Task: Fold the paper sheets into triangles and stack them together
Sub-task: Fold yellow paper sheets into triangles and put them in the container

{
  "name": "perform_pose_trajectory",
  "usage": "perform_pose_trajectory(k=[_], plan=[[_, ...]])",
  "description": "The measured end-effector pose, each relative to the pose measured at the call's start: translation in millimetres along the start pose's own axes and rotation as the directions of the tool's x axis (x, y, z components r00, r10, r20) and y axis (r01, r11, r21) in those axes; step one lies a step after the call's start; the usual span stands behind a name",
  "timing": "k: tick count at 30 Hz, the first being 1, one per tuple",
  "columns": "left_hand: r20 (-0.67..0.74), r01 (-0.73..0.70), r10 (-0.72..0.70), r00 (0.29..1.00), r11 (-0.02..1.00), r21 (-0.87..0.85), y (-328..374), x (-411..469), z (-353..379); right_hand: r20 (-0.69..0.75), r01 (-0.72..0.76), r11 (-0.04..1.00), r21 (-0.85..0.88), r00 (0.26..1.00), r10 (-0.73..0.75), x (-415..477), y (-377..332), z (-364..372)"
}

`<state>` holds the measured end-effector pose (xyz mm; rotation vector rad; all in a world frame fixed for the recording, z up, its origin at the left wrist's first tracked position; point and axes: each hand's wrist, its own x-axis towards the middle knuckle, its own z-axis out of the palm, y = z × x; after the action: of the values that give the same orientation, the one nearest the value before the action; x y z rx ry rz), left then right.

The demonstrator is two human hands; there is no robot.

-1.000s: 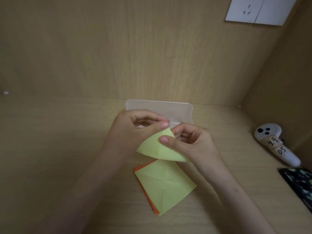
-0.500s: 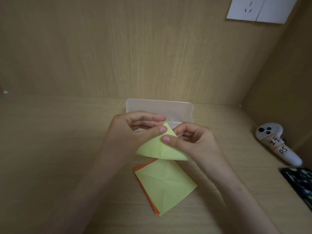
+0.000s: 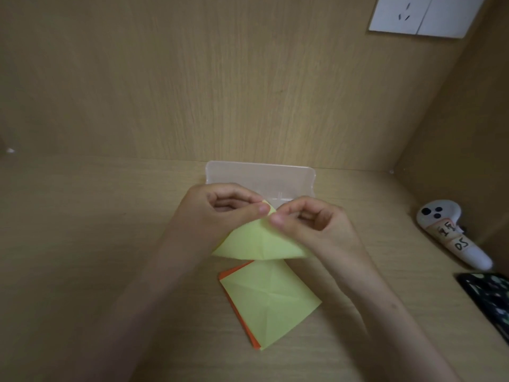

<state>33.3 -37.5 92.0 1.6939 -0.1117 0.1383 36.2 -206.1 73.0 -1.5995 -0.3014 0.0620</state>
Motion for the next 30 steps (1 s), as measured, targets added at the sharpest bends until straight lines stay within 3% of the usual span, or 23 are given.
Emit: perform_pose_trajectory(k=[3, 6, 9, 12, 22, 30], plan=[[-0.158, 0.009, -0.037, 0.987, 0.984, -0.176, -1, -1, 4, 0.006, -0.066, 0.982, 0.176, 0.998, 0.066, 0, 1, -5], [-0.258, 0.025, -0.11, 0.96, 0.949, -0.314, -2, -3, 8, 0.064, -0.12, 0.982, 0.146, 0.992, 0.111, -3, 7, 0], [-0.295, 0.043, -0.175, 0.939, 0.914, -0.404, -4, -5, 13, 0.075, -0.138, 0.973, 0.184, 0.989, 0.126, -6, 9, 10], [-0.296, 0.041, -0.203, 0.933, 0.879, -0.475, -5, -9, 16, -0.026, -0.133, 0.972, 0.193, 0.99, 0.14, -5, 8, 13], [-0.255, 0.043, -0.195, 0.947, 0.865, -0.5, -13, -18, 15, -0.225, -0.022, 0.94, 0.339, 0.969, 0.104, -1, 9, 17], [-0.229, 0.038, -0.147, 0.962, 0.906, -0.422, -21, -27, 15, -0.224, -0.081, 0.917, 0.39, 0.958, 0.18, 0, 6, 17]])
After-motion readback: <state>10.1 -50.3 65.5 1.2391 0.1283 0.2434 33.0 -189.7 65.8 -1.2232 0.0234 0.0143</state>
